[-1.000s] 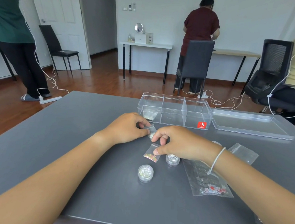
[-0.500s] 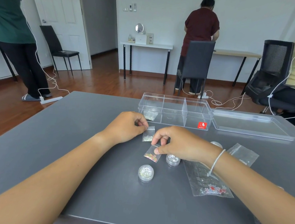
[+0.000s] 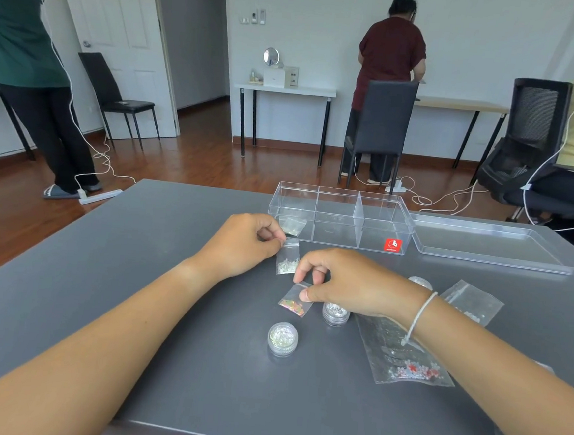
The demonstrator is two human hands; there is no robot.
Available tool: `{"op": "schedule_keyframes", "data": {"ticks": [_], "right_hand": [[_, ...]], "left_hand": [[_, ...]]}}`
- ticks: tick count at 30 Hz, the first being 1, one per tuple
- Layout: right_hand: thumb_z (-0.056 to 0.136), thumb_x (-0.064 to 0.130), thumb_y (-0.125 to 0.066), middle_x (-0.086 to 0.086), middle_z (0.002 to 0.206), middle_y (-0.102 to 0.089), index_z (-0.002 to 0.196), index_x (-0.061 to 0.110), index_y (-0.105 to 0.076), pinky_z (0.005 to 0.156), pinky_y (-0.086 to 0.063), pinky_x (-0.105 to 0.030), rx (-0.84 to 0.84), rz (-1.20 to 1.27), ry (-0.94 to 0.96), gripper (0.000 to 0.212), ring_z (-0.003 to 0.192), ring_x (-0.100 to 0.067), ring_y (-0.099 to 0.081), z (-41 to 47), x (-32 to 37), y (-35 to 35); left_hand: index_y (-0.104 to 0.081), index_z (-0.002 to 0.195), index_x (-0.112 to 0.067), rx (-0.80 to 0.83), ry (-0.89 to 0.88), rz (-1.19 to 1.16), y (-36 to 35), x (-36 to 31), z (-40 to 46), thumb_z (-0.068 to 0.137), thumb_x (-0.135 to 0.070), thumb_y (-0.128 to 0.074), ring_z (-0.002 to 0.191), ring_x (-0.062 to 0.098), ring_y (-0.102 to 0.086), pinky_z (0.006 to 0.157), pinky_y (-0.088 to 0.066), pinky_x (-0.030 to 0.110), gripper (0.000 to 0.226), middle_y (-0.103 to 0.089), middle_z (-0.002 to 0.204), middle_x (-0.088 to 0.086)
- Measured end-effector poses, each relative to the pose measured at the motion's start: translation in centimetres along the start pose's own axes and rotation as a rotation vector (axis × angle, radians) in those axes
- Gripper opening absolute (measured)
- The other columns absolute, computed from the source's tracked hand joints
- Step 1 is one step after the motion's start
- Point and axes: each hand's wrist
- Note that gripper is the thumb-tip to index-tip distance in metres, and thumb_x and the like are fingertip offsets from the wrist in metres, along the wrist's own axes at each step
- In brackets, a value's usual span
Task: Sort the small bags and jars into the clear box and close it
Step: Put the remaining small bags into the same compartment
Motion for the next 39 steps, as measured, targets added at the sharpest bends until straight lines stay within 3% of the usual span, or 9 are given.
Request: {"op": "schedule_keyframes", "data": {"ticks": [8, 11, 15, 20, 27, 31, 34, 39], "right_hand": [[0.082, 0.021, -0.061, 0.01, 0.066, -0.048, 0.083, 0.027, -0.059, 0.051, -0.03, -0.019, 0.002, -0.012, 0.041, 0.007, 0.053, -0.004, -0.041, 0.0, -0.1, 0.0], [0.083, 0.02, -0.059, 0.01, 0.07, -0.049, 0.082, 0.027, -0.061, 0.058, -0.036, -0.025, -0.038, -0.052, 0.069, 0.007, 0.061, -0.007, -0.045, 0.1, -0.1, -0.2], [0.082, 0.02, -0.057, 0.009, 0.081, -0.052, 0.076, 0.031, -0.059, 0.069, -0.04, -0.028, -0.111, -0.081, 0.109, 0.013, 0.073, -0.005, -0.05, 0.1, -0.2, -0.5], [0.086, 0.018, -0.052, 0.004, 0.096, -0.063, 0.075, 0.03, -0.054, 0.059, -0.036, -0.021, -0.196, 0.014, 0.173, 0.016, 0.055, 0.015, -0.046, 0.5, -0.1, 0.4], [0.087, 0.018, -0.055, 0.011, 0.07, -0.052, 0.073, 0.037, -0.047, 0.05, -0.036, -0.012, -0.286, 0.214, 0.189, 0.025, 0.056, -0.01, -0.049, 0.9, -0.3, 2.0], [0.084, 0.015, -0.058, 0.011, 0.072, -0.05, 0.07, 0.034, -0.049, 0.06, -0.04, -0.025, -0.337, 0.334, 0.19, 0.026, 0.062, -0.015, -0.049, 1.3, -0.3, 2.7], [0.082, 0.008, -0.061, 0.011, 0.066, -0.051, 0.067, 0.03, -0.052, 0.055, -0.039, -0.022, -0.414, 0.383, 0.203, 0.028, 0.058, -0.016, -0.047, 1.6, -0.2, 3.5], [0.08, 0.008, -0.064, 0.006, 0.066, -0.055, 0.067, 0.027, -0.058, 0.056, -0.039, -0.019, -0.539, 0.409, 0.17, 0.024, 0.053, -0.006, -0.044, 3.1, 0.0, 5.3]], "left_hand": [[-0.061, 0.069, -0.033, -0.2, -0.123, -0.142, 0.4, -0.8, 0.1, 0.08, -0.012, -0.061, 0.051, 0.003, -0.041, 0.053, -0.037, 0.005, 0.024, -0.058, 0.061, -0.017], [-0.061, 0.071, -0.032, -0.257, -0.149, -0.173, 0.9, -1.1, 0.6, 0.081, -0.012, -0.06, 0.053, 0.009, -0.039, 0.05, -0.035, 0.006, 0.023, -0.058, 0.062, -0.017], [-0.061, 0.072, -0.03, -0.323, -0.156, -0.177, 1.7, -1.8, 2.0, 0.081, -0.013, -0.061, 0.054, 0.003, -0.041, 0.054, -0.035, 0.005, 0.019, -0.058, 0.066, -0.015], [-0.062, 0.074, -0.025, -0.339, -0.139, -0.166, 2.0, -1.9, 4.0, 0.081, -0.011, -0.059, 0.05, -0.005, -0.045, 0.054, -0.035, 0.004, 0.015, -0.058, 0.068, -0.011], [-0.062, 0.074, -0.027, -0.346, -0.072, -0.118, 1.2, -1.1, 6.5, 0.08, -0.014, -0.059, 0.051, -0.006, -0.05, 0.052, -0.036, 0.006, 0.015, -0.059, 0.067, -0.013], [-0.062, 0.074, -0.028, -0.448, -0.055, -0.158, 0.7, -0.8, 7.3, 0.081, -0.015, -0.058, 0.061, 0.004, -0.054, 0.061, -0.043, 0.016, 0.015, -0.058, 0.067, -0.014], [-0.061, 0.072, -0.031, -0.374, -0.044, -0.093, 0.2, -0.4, 7.4, 0.082, -0.017, -0.058, 0.053, -0.005, -0.05, 0.052, -0.038, 0.008, 0.018, -0.058, 0.066, -0.015], [-0.067, 0.078, -0.025, -0.234, -0.028, 0.047, 0.1, 0.3, 7.4, 0.084, -0.018, -0.058, 0.068, 0.003, -0.056, 0.06, -0.04, 0.014, 0.012, -0.063, 0.073, -0.012]]}}
Point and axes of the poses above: each hand's wrist, its own z-axis towards the middle knuckle, its own y-axis out of the back of the hand, x = y × z
